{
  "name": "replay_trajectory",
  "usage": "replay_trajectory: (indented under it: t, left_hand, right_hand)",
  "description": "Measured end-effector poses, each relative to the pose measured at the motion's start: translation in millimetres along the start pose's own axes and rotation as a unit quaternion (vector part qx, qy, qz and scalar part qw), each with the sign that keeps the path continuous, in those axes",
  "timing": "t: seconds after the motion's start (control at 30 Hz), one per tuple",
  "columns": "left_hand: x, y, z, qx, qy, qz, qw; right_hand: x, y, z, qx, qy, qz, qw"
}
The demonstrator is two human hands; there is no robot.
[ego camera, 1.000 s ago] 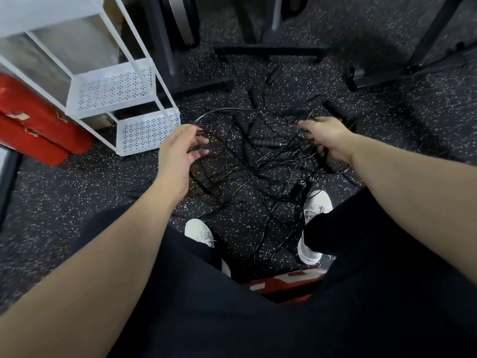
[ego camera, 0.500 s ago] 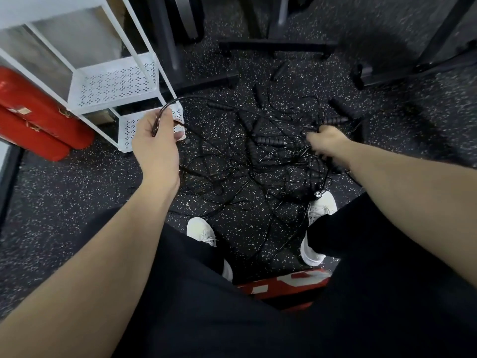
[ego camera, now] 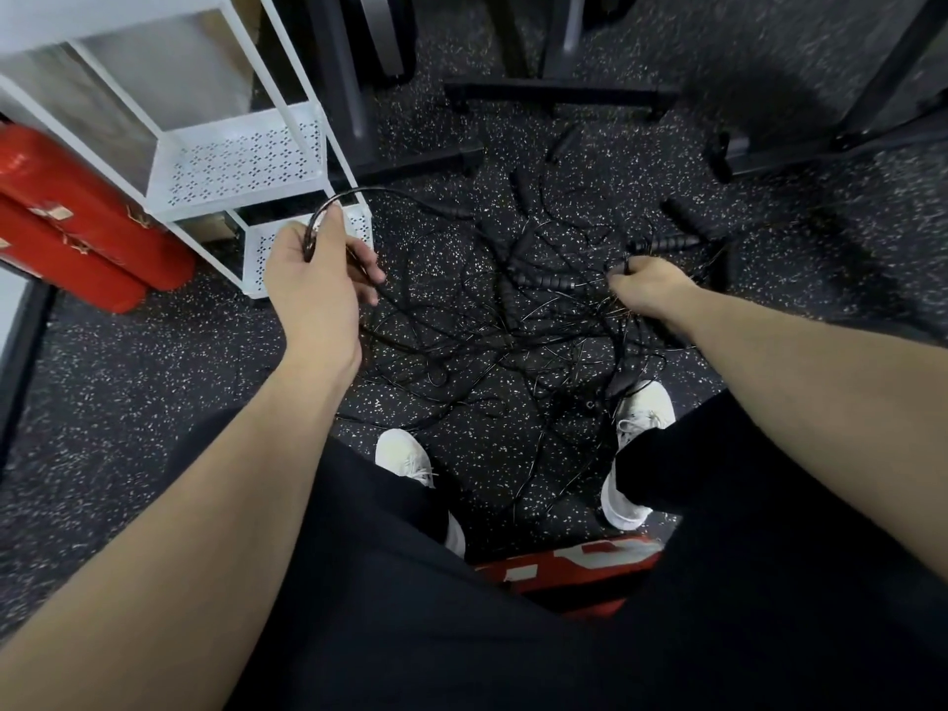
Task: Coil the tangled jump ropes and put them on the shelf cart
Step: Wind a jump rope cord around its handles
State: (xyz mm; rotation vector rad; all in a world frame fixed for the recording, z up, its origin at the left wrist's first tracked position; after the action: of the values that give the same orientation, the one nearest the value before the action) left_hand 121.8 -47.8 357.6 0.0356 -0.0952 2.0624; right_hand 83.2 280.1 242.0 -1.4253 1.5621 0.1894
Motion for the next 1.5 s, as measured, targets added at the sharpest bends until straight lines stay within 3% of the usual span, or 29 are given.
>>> replay_trajectory:
  t: [0.23,0.47,0.53,0.67,0.8,0.87,0.93,1.0,1.1,1.2,1.3,1.5]
  left_hand:
    - [14,-12,12,-0.028,-0.025,-0.093,0.995]
    - [29,-26,21,-0.009,0.001,-0.164,0.986]
    - [31,-29,24,0.005,0.021,-0.185,0.983]
    - [34,-35,34,0.064,0.11,-0.232,0.964]
    - [45,-43,43,0.133,0.203,-0.282,0.928]
    - [50,-46,44,0.138,0.169,-0.293,0.931]
    - [53,-44,41,0.138,0.131,-0.285,0.94]
    - [52,-37,36,0.132,0.118,-0.259,0.95]
    - [46,-24,28,0.127,0.126,-0.186,0.966]
    - [36,-9,12,0.07,0.184,-0.153,0.968]
    - [35,-8,-9,-0.002,0.28,-0.231,0.932]
    - [57,-50,-26,-0.02,0.345,-0.373,0.861]
  right_hand:
    - [13,-9,-7,-0.005,-0.072,-0.052,0.996]
    - [42,-43,-47,-0.235,-0.004,-0.176,0.956]
    - [46,-51,-57,-0.283,0.061,-0.144,0.946]
    - [37,-54,-66,-0.318,0.21,0.011,0.924]
    - [27,-53,-68,-0.302,0.115,0.084,0.943]
    - [28,-54,-69,-0.305,0.092,0.017,0.948]
    - [41,-62,-70,-0.294,0.094,-0.131,0.942]
    - [51,-71,-68,-0.272,0.105,-0.225,0.93]
    - [53,-81,-69,-0.289,0.069,-0.237,0.925]
    - [39,-84,-73,-0.252,0.036,-0.159,0.954]
    - [20,-87,-85,-0.213,0.2,-0.122,0.949]
    - [-8,-110,-118,-0.158,0.484,-0.196,0.838]
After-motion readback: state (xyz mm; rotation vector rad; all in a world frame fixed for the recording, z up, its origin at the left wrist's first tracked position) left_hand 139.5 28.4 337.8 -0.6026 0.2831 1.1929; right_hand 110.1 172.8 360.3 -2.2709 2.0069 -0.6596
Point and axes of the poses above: each hand's wrist, its own y-axis towards the middle knuckle, its own x-axis out of the palm, z = x × y, the point moved 4 cm from there along y, towards the middle knuckle, and after that the axes turned 4 degrees about z, right-handed, at the moved point
